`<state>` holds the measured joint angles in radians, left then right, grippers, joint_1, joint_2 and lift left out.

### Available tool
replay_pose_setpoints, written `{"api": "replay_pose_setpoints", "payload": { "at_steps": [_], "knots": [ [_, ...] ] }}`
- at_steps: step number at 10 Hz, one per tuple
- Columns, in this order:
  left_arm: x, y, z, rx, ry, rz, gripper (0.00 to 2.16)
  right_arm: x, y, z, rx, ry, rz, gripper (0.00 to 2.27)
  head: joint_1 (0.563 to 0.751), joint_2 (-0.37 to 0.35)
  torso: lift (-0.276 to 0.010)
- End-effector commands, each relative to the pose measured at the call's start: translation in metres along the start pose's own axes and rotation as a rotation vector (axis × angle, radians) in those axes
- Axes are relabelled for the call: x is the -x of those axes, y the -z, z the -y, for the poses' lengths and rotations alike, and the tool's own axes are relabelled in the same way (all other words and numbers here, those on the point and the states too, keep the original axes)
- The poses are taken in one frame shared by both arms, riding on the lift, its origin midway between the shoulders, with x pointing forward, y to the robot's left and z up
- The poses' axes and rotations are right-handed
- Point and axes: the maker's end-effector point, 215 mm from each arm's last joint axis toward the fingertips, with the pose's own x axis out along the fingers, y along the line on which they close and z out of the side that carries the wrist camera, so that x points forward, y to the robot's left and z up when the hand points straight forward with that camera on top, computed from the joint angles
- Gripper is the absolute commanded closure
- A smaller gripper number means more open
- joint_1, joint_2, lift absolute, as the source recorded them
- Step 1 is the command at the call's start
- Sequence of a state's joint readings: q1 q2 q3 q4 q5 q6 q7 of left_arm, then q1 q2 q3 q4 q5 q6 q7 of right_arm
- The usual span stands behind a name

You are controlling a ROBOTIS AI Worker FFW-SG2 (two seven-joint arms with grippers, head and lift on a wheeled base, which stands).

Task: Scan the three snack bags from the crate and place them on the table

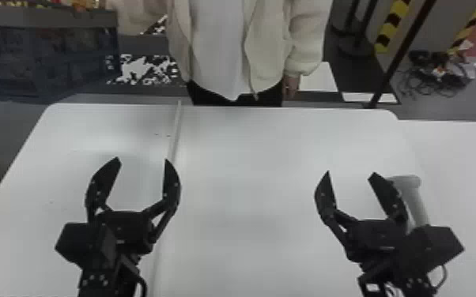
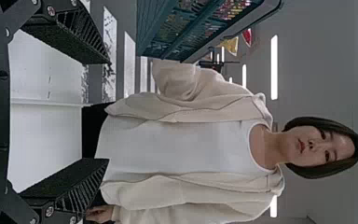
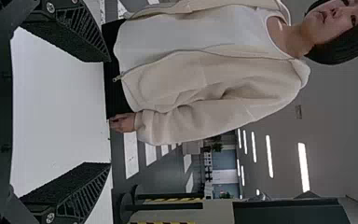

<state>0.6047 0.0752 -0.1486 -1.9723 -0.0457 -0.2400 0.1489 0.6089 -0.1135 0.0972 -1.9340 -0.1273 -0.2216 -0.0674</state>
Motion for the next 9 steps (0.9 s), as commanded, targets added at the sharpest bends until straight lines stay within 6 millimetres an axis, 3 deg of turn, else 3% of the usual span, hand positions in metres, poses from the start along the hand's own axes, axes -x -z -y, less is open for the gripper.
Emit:
{"api": "replay_pose_setpoints", "payload": {
  "at_steps": [1, 9],
  "knots": [
    [0.0004, 0.0003, 0.0015, 0.000, 0.006, -0.001, 0.14, 0.0002, 0.0008, -0.0013, -0.001, -0.002, -0.002, 0.09, 0.695, -0.036, -0.062],
    [0.0007, 0.0020, 0.0019, 0.000, 0.011, -0.004, 0.14, -0.0004, 0.0002, -0.0013, -0.001, -0.002, 0.000, 0.09, 0.695, -0.038, -0.062]
  ]
}}
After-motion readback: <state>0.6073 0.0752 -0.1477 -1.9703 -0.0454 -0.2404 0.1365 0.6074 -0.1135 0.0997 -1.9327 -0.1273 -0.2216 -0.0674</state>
